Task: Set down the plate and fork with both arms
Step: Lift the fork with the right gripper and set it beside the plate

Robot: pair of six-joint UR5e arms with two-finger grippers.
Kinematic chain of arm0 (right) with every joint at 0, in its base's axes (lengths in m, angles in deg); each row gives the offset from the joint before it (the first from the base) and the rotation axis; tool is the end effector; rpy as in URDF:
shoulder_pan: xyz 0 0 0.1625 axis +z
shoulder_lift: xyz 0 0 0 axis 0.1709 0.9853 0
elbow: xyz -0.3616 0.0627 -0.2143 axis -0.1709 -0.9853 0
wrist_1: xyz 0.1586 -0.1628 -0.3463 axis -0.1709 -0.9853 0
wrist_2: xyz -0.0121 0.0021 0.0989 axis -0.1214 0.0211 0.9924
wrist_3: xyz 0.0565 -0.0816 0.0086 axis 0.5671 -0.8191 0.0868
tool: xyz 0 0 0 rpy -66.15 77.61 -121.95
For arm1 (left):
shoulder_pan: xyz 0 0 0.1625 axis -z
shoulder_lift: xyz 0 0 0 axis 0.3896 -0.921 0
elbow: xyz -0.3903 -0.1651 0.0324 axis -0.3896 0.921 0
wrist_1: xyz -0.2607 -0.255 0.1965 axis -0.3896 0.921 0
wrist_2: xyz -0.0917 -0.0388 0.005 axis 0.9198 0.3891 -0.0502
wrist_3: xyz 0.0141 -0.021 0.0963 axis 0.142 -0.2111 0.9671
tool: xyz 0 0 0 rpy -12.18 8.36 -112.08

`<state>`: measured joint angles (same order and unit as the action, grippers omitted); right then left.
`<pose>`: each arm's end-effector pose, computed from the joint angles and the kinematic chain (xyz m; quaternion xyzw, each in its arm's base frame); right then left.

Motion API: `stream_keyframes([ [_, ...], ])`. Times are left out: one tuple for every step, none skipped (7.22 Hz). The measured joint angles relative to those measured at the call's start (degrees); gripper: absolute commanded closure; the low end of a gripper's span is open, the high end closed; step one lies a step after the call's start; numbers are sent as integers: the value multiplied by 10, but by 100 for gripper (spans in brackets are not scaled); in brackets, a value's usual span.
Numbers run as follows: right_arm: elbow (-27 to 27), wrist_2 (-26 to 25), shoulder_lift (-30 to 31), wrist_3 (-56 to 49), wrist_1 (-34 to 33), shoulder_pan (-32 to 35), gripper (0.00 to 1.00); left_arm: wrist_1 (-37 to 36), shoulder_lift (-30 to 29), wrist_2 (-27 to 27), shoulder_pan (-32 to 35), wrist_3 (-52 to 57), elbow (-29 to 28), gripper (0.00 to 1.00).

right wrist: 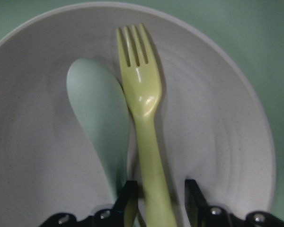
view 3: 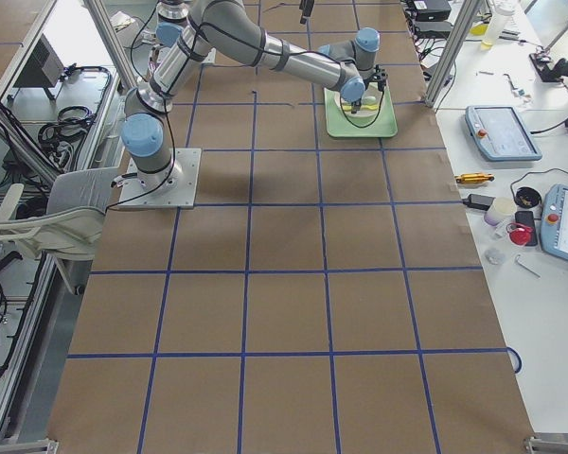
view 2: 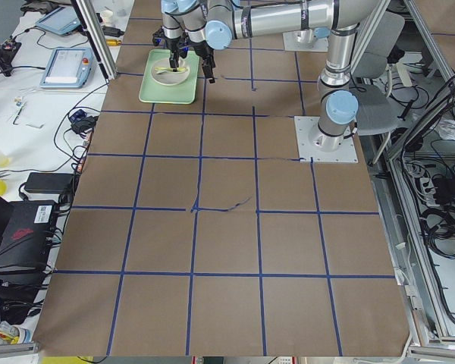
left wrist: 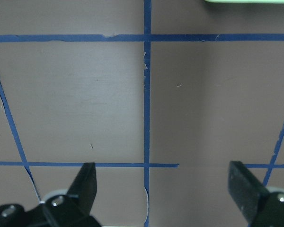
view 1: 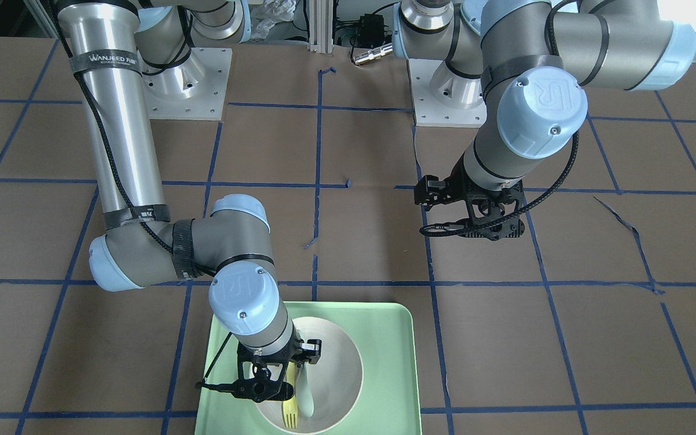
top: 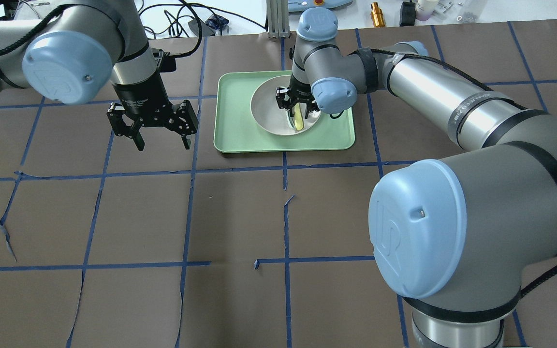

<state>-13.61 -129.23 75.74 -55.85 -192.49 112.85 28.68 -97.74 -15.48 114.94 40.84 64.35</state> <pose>0.3080 -0.6984 0.1868 0.0393 0.9972 -0.0272 0.0574 -0.1506 -0.5411 0.3752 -0.0067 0.9929 0.1183 0.0140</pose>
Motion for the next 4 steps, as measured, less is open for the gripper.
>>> stream_keyframes([
  [0, 0, 1, 0, 0, 0, 100, -1, 0, 0, 0, 1, 1, 0],
  [0, 0, 2, 1, 1, 0, 100, -2, 1, 0, -1, 1, 1, 0],
  [0, 0, 3, 3, 3, 0, 100, -2, 1, 0, -1, 2, 1, 0],
  [0, 0, 9, 6, 5, 0, 100, -2, 1, 0, -1, 2, 1, 0],
])
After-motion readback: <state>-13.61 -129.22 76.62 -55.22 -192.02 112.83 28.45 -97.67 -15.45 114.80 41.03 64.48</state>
